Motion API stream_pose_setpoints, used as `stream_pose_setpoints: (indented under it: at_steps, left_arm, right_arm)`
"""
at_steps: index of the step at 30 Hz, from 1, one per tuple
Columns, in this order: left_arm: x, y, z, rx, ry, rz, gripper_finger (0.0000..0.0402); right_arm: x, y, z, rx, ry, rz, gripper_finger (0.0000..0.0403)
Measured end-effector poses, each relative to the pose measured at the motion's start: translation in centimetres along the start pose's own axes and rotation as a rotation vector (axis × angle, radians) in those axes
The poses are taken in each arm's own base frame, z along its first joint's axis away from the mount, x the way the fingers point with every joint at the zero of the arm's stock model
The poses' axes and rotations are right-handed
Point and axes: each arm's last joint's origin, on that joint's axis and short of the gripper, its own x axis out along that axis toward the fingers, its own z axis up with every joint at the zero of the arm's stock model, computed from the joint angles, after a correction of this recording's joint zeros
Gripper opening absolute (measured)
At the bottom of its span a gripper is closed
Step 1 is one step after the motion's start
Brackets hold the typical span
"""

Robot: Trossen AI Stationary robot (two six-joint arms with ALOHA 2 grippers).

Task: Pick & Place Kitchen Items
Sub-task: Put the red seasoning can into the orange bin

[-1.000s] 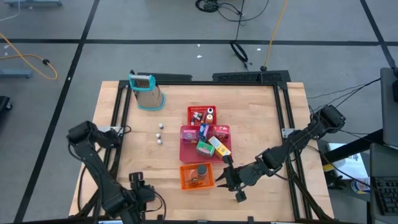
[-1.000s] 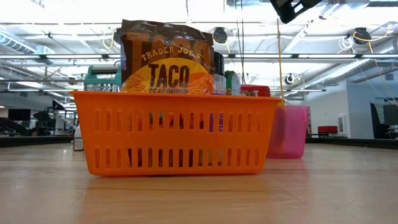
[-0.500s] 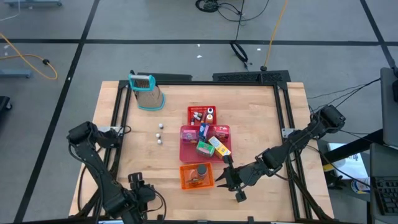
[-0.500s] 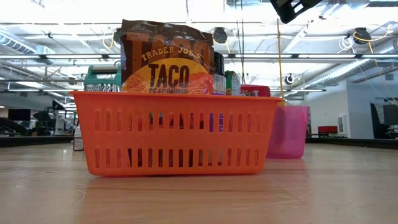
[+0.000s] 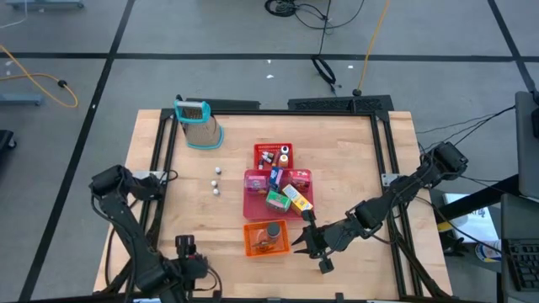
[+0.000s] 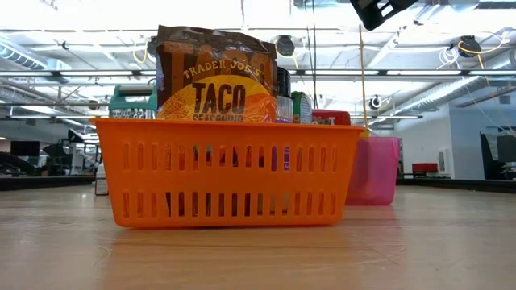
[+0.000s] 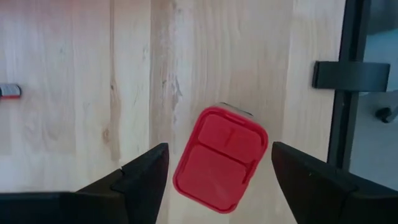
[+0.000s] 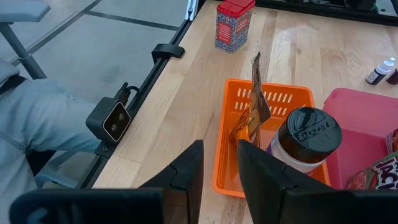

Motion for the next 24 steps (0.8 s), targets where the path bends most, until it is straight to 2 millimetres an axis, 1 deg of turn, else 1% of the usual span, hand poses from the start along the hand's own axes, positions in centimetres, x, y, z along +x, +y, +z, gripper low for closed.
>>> stream_pose_setpoints:
  at_steps: [4, 11, 24]
  left_arm:
    - [-0.11, -0.19, -0.33, 0.048, -0.016, 0.008, 0.0274]
    - [-0.14, -0.23, -0.4, 0.046, -0.035, 0.019, 0.0255]
    - [-0.18, -0.38, -0.63, -0.02, -0.037, 0.016, 0.0253]
  right_arm:
    - [0.0, -0.01, 0.0, 0.0, 0.0, 0.0, 0.0089]
    - [0.0, 0.0, 0.0, 0.0, 0.0, 0.0, 0.0089]
    - [-0.02, 0.1, -0.02, -0.002, 0.001, 0.003, 0.0089]
